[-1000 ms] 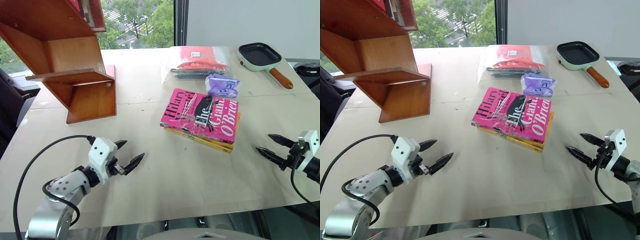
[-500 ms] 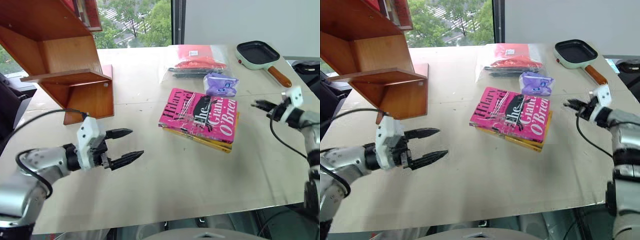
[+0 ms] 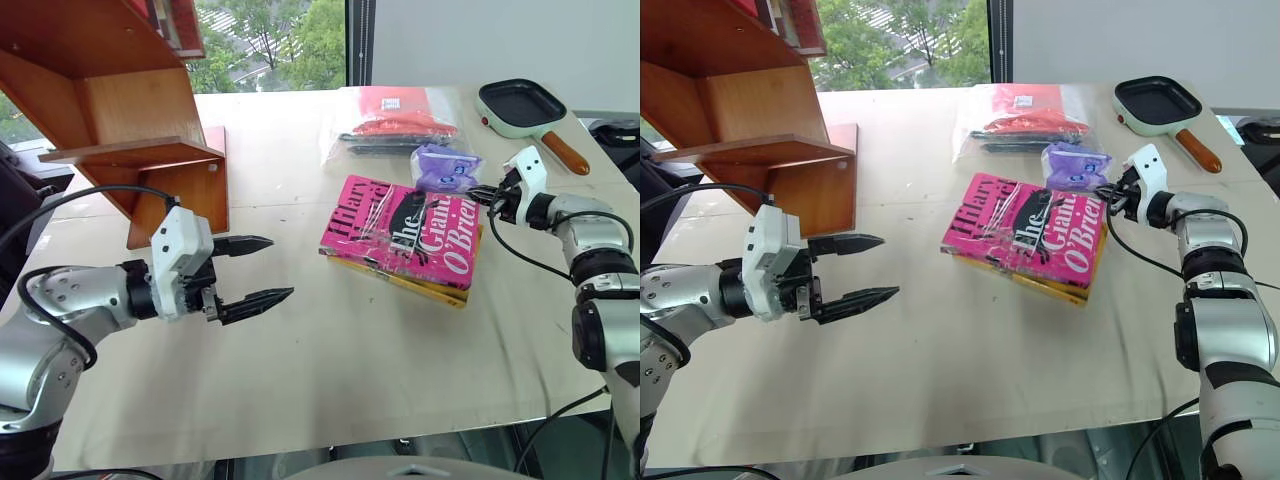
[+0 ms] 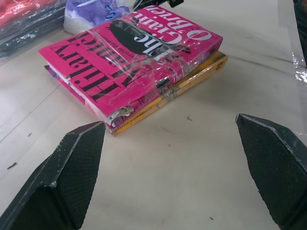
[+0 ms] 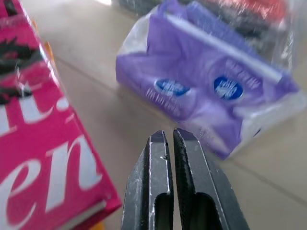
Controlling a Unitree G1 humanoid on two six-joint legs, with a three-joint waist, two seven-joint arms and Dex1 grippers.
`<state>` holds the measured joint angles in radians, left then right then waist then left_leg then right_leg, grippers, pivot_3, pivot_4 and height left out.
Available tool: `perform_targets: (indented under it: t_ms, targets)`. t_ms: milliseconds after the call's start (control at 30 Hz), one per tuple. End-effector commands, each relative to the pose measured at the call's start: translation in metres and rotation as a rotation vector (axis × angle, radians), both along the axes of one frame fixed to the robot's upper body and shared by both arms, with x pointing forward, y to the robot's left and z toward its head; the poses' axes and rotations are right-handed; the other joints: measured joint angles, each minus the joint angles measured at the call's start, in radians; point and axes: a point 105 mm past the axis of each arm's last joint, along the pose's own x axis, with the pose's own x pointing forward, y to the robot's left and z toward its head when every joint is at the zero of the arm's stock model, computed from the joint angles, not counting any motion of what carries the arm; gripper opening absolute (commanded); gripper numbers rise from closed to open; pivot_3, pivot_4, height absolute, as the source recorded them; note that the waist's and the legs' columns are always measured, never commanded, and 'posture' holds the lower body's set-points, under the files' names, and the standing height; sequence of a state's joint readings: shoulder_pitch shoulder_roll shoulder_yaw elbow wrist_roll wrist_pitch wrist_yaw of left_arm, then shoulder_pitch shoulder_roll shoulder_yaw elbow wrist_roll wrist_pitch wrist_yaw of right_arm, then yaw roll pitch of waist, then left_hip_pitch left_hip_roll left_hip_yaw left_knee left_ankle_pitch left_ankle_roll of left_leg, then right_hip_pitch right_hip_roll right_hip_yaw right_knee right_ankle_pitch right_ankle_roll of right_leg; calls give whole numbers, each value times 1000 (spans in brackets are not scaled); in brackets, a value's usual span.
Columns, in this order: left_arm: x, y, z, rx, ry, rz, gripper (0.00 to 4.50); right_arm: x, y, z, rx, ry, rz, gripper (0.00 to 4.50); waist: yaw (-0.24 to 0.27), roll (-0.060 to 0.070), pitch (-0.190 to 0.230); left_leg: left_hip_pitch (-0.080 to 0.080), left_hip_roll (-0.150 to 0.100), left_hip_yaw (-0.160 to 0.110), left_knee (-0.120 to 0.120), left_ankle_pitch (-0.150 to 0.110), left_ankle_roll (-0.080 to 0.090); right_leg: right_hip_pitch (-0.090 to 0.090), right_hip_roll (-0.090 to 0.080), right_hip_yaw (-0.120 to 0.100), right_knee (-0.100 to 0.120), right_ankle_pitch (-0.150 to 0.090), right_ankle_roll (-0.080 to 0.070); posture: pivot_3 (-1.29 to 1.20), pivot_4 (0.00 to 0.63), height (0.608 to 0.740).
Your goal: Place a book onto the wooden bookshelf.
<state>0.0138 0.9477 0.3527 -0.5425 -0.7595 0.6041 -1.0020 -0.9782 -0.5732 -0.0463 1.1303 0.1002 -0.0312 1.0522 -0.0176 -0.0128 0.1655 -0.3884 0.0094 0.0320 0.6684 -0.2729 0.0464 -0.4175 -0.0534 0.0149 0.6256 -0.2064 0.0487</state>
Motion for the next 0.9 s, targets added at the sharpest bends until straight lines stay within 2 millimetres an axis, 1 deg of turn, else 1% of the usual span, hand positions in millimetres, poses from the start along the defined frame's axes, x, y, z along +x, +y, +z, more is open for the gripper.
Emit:
perform_targets:
  t_ms: [33, 167, 333, 533, 700, 900]
  targets:
    - [-5, -3, 4, 3, -28, -15, 4500, -9, -1, 14, 28, -17, 89, 57, -1, 0, 0, 0, 0, 0, 0, 0, 0, 0, 0, 0, 0, 0, 0, 0, 150, 740]
    - [-5, -2, -2, 14, -7, -27, 4500, -27, -3, 11, 30, 38, 202, 57, 2, 0, 0, 1, 1, -1, 0, -2, 4, 0, -1, -1, 1, 0, 0, 0, 150, 740]
    - [-4, -2, -5, 19, 4, -38, 4500, -43, -2, 9, 41, 58, 254, 57, 3, 1, 0, 0, 0, -2, 0, -2, 4, 0, -1, -1, 1, 0, 0, 0, 150, 740]
    - [-3, 0, -9, 20, 20, -48, 4500, -65, 10, 5, 74, 79, 296, 57, 3, 1, 0, 0, 0, -2, 0, -2, 4, 0, 0, -2, 1, 0, 0, 0, 150, 740]
    - [-3, 1, -10, 23, 27, -48, 4500, -73, 24, 5, 94, 77, 317, 57, 3, 1, 1, 1, 0, -2, 1, -2, 4, 0, 1, -2, 1, 0, 0, 0, 150, 740]
    - [-3, 2, -10, 18, 24, -45, 4500, -77, 40, 4, 113, 77, 351, 57, 4, 1, 1, 1, 0, -2, 1, -2, 4, 0, 2, -2, 1, 0, 0, 0, 150, 740]
